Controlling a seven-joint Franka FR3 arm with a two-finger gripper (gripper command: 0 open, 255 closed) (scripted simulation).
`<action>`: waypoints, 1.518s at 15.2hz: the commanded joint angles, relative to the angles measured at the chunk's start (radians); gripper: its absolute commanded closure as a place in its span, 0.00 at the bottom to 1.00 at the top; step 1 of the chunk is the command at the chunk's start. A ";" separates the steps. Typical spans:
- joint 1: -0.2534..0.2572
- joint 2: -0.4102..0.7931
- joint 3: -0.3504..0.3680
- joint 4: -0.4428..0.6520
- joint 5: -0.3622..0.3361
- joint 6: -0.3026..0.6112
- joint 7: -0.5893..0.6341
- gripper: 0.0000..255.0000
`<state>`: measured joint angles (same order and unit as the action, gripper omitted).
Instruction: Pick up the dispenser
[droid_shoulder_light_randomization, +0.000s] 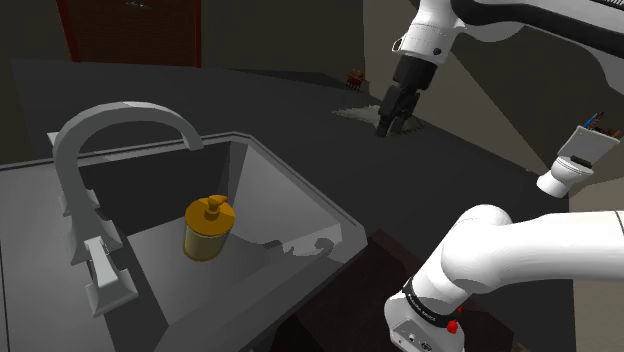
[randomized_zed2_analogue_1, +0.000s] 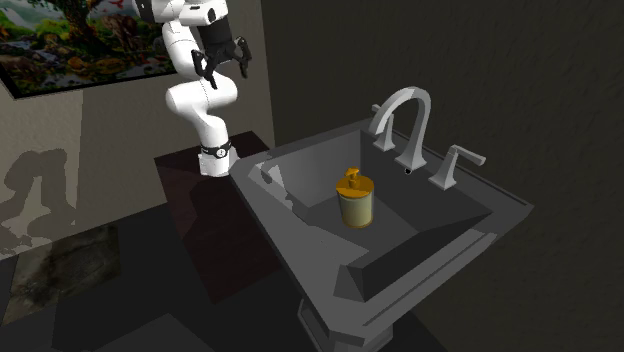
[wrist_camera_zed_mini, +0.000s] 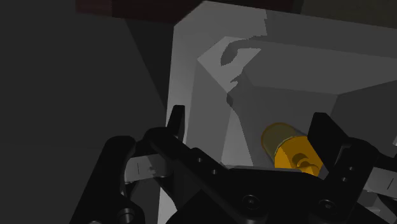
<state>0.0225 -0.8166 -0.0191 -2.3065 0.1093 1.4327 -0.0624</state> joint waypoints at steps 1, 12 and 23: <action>0.000 0.000 0.000 0.000 0.000 0.000 0.000 0.00; 0.044 0.224 0.176 -0.068 0.081 0.335 0.133 0.00; 0.062 0.583 0.336 0.030 0.047 0.629 0.294 0.00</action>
<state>0.0824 -0.2665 0.3026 -2.2849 0.1641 2.0338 0.2124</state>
